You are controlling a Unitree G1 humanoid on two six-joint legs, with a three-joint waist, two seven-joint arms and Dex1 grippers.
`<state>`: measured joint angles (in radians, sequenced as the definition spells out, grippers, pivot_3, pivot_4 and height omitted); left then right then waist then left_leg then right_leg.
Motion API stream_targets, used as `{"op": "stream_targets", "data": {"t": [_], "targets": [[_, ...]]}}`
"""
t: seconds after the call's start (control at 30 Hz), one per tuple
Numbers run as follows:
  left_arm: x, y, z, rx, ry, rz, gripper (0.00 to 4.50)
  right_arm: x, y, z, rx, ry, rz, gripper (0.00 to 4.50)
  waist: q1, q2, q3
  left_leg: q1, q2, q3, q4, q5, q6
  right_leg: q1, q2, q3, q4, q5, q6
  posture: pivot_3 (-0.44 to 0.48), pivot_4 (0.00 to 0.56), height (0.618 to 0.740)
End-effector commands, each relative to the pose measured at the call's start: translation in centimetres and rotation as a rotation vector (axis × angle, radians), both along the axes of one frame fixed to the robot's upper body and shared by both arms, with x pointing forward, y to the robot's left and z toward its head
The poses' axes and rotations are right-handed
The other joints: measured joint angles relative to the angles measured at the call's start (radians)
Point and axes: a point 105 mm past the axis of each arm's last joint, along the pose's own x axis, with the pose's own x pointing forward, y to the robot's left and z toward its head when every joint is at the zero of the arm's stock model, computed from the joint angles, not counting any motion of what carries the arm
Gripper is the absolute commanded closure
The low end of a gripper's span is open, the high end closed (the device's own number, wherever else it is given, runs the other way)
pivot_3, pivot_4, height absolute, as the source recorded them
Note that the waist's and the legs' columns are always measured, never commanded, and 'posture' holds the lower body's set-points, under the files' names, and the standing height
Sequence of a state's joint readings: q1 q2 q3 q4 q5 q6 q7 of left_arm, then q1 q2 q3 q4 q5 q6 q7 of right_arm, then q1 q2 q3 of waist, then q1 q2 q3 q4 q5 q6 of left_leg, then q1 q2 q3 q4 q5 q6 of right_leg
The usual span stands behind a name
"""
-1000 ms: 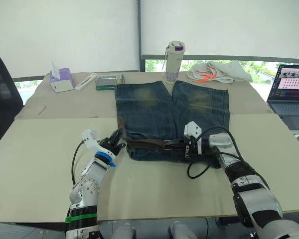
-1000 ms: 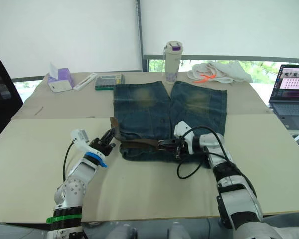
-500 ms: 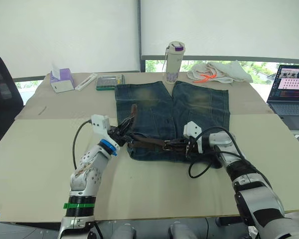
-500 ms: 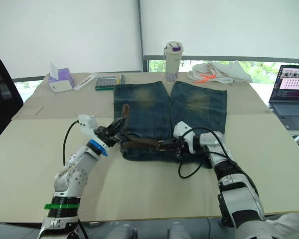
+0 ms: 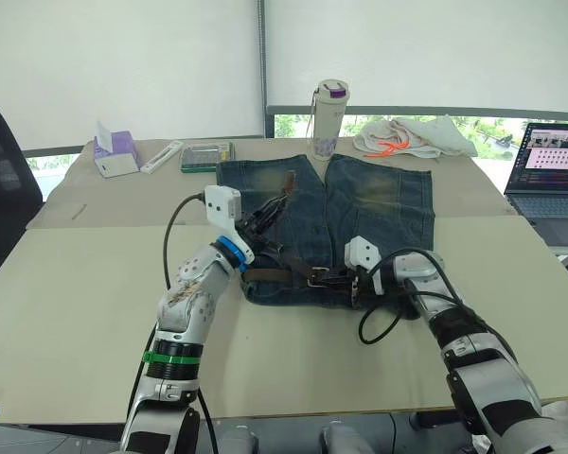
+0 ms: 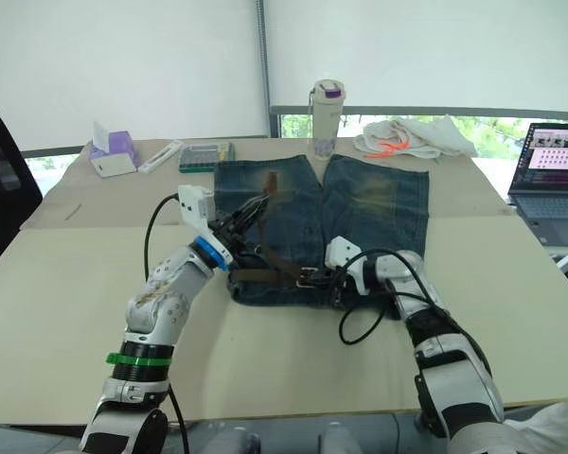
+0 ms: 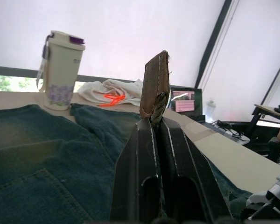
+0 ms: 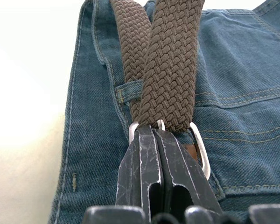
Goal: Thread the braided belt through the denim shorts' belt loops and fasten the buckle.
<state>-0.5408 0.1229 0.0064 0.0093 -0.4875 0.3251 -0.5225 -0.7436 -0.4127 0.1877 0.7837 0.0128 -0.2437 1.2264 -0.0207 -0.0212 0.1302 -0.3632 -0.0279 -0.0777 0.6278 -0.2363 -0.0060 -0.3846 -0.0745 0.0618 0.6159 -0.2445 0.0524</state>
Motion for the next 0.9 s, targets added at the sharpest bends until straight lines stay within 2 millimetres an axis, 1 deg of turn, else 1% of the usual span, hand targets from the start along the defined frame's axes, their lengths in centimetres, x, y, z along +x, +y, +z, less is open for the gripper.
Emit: {"op": "stream_targets", "data": {"t": [0.03, 0.13, 0.2, 0.27, 0.3, 0.4, 0.47, 0.57, 0.67, 0.83, 0.9], "targets": [[-1.6, -1.7, 1.7, 0.048, -0.103, -0.119, 4.50, -0.3, -0.8, -3.0, -0.099, 0.110, -0.056, 4.46, -0.002, 0.000, 0.000, 0.001, 0.000, 0.000, 0.000, 0.000, 0.000, 0.001, 0.000, 0.000, 0.000, 0.000, 0.000, 0.000, 0.150, 0.740], [-2.5, -2.8, 2.0, 0.092, -0.136, -0.201, 4.50, 0.0, -1.1, -3.4, -0.139, 0.128, -0.090, 4.46, -0.004, 0.000, 0.000, 0.002, 0.000, 0.001, 0.000, 0.000, 0.000, 0.001, 0.001, 0.001, 0.001, 0.000, 0.000, 0.000, 0.150, 0.740], [-2.9, -3.3, 2.7, 0.080, -0.151, -0.245, 4.50, 0.0, -1.3, -3.8, -0.165, 0.152, -0.100, 4.46, -0.005, 0.000, 0.000, 0.004, 0.000, 0.001, 0.000, 0.000, 0.000, 0.004, 0.001, 0.001, 0.001, 0.000, 0.000, 0.000, 0.150, 0.740], [-3.6, -4.3, 3.8, 0.057, -0.179, -0.308, 4.50, 0.1, -1.5, -4.0, -0.185, 0.165, -0.111, 4.46, -0.005, 0.000, 0.000, 0.009, 0.000, 0.001, 0.000, 0.000, 0.000, 0.010, 0.001, 0.001, -0.001, 0.000, 0.000, 0.000, 0.150, 0.740], [-3.9, -4.6, 4.4, 0.039, -0.189, -0.331, 4.50, 0.1, -1.5, -4.0, -0.191, 0.169, -0.119, 4.46, -0.006, 0.000, 0.000, 0.011, 0.000, 0.001, 0.000, 0.000, 0.000, 0.014, 0.001, -0.001, -0.003, -0.001, 0.001, 0.000, 0.150, 0.740], [-4.3, -5.2, 6.5, -0.070, -0.198, -0.358, 4.50, 0.1, -1.5, -4.3, -0.209, 0.175, -0.121, 4.46, -0.013, 0.000, 0.000, 0.012, 0.000, 0.001, 0.000, 0.000, 0.000, 0.015, 0.001, -0.002, -0.003, -0.001, 0.001, 0.000, 0.150, 0.740], [-4.2, -5.4, 7.1, -0.116, -0.182, -0.364, 4.50, 0.1, -1.4, -4.2, -0.199, 0.162, -0.123, 4.46, -0.016, 0.000, 0.000, 0.011, 0.000, 0.000, 0.000, 0.000, 0.000, 0.015, 0.001, -0.002, -0.003, -0.001, 0.001, 0.000, 0.150, 0.740], [-3.9, -5.5, 6.3, -0.099, -0.158, -0.349, 4.50, -0.1, -1.1, -3.6, -0.140, 0.157, -0.122, 4.46, -0.018, 0.000, 0.000, 0.011, 0.000, -0.001, 0.000, 0.000, 0.000, 0.015, 0.001, -0.002, -0.003, -0.001, 0.001, 0.000, 0.150, 0.740], [-3.3, -5.1, 5.6, -0.086, -0.134, -0.315, 4.50, -0.3, -1.2, -2.7, -0.086, 0.133, -0.124, 4.46, -0.018, 0.000, 0.001, 0.010, 0.000, -0.001, 0.000, 0.000, 0.000, 0.015, 0.001, -0.002, -0.003, -0.001, 0.001, 0.000, 0.150, 0.740], [-2.0, -4.0, 5.0, -0.116, -0.089, -0.239, 4.50, -1.6, -1.5, 0.1, 0.061, 0.109, -0.114, 4.46, -0.002, 0.001, 0.001, 0.009, -0.003, -0.002, 0.000, 0.000, 0.000, 0.014, -0.002, -0.002, -0.004, -0.002, 0.003, 0.000, 0.150, 0.740], [-1.5, -3.7, 4.3, -0.087, -0.080, -0.213, 4.50, -2.2, -1.8, 2.3, 0.168, 0.090, -0.126, 4.46, 0.004, 0.001, 0.002, 0.009, -0.003, -0.002, 0.000, -0.001, 0.001, 0.014, -0.002, -0.002, -0.005, -0.002, 0.003, 0.000, 0.150, 0.740]]}}
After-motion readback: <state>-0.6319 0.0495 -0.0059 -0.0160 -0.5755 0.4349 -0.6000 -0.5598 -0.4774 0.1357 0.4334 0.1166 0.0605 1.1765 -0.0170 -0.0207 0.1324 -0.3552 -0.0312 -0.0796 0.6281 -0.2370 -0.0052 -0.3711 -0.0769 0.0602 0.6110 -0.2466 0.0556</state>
